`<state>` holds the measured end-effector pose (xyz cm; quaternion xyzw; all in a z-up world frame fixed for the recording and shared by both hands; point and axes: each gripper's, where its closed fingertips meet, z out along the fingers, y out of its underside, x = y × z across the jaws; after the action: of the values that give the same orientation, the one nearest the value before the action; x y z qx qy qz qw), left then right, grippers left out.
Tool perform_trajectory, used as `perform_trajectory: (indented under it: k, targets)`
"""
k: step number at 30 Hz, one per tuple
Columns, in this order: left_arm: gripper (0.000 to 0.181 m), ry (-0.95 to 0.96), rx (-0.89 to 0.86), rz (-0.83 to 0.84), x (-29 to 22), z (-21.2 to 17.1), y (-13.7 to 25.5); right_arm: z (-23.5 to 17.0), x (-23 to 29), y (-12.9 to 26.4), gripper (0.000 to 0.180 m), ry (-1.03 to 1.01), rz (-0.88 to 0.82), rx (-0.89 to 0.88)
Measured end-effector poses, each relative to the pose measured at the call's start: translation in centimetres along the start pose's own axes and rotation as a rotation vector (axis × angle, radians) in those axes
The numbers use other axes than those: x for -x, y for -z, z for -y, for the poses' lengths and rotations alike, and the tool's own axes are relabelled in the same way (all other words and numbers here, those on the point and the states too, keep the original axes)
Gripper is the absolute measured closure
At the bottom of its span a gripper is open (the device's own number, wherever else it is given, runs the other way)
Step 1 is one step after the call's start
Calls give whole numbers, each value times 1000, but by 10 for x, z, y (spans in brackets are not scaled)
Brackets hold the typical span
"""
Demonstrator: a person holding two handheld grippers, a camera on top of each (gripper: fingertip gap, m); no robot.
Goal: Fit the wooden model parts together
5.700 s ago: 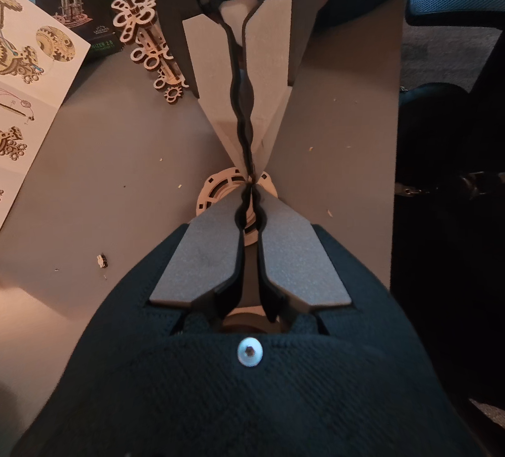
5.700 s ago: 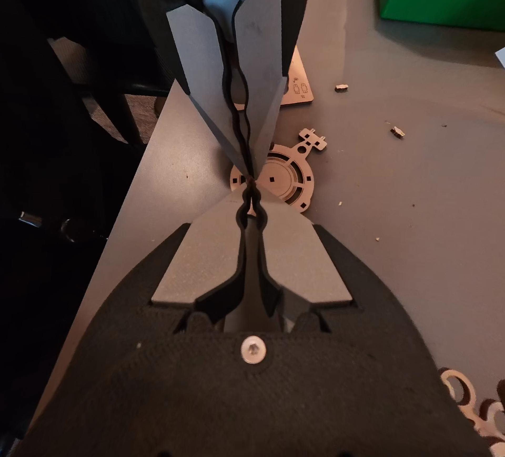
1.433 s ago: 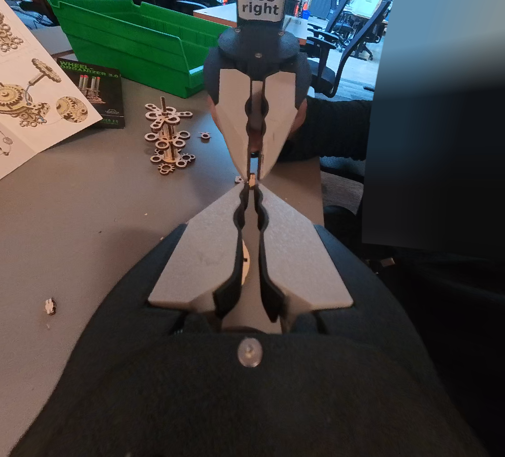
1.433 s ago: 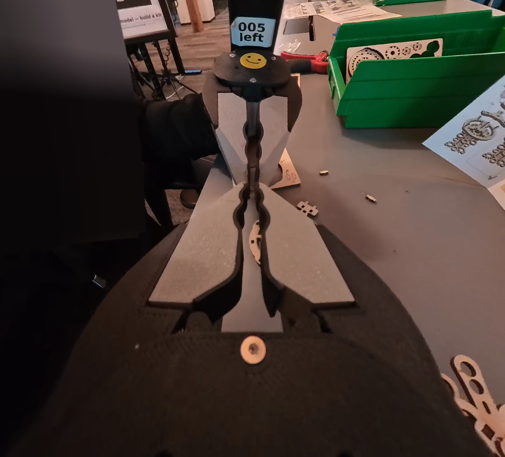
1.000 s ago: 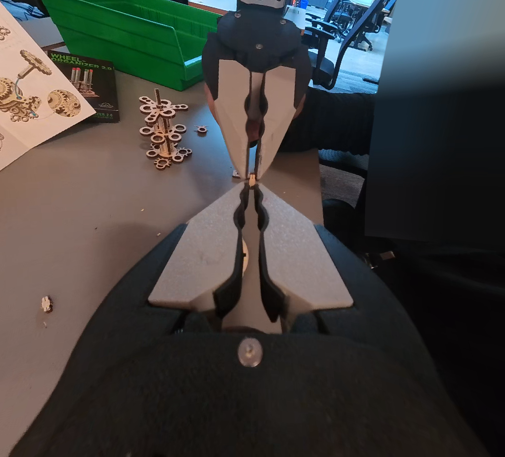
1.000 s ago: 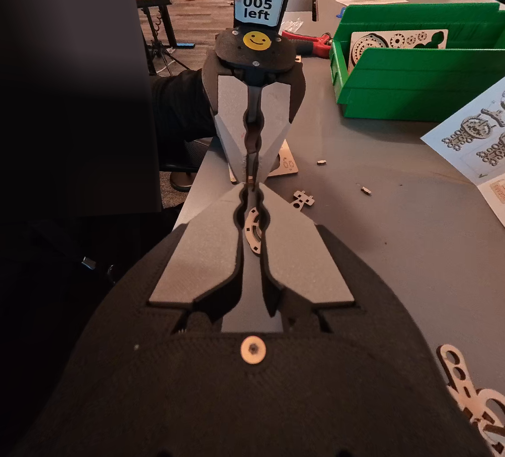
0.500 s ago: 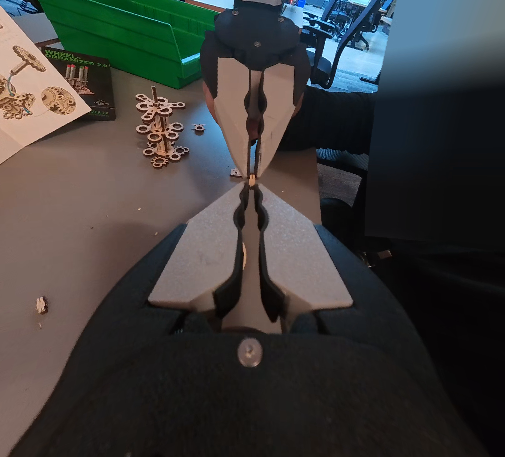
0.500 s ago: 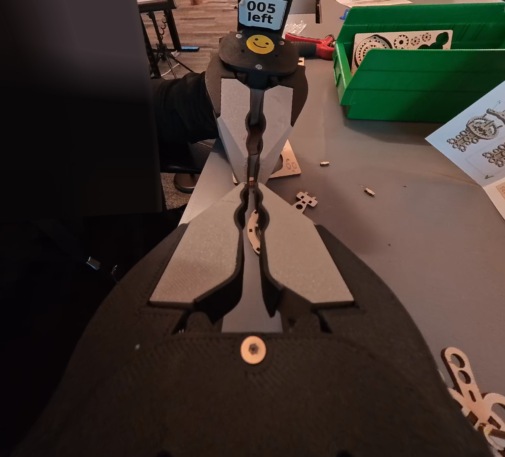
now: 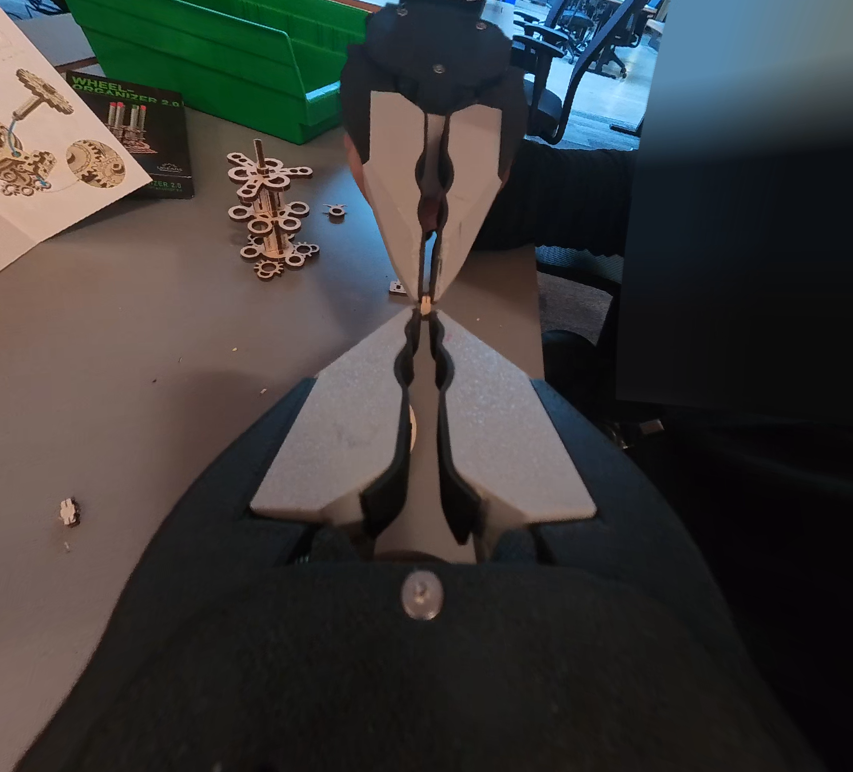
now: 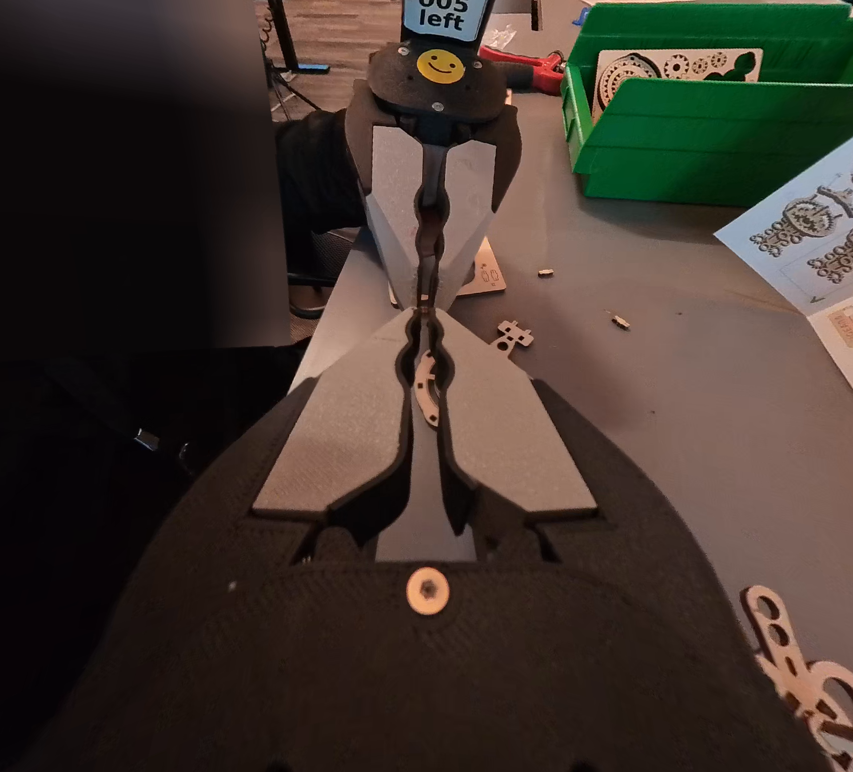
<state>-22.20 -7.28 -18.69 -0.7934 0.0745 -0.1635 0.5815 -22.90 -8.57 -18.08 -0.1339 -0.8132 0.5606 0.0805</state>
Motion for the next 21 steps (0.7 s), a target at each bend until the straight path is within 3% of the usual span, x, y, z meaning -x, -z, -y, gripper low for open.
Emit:
perform_trajectory:
  k: [4,8,15,21]
  targets:
    - [180,28,21,10,3,-5,-1,-5,-3,-3,180,9,-33,34]
    - [165,42,102,9,4,-18,2,-20,-5,-11,180,-53,-10,85]
    - [178,-161,485,200,22,-77,3,-57,0,-31,180,-157,55,246]
    - [181,-143,483,172,18,-79,-2,-63,3,-35,180,-161,64,278]
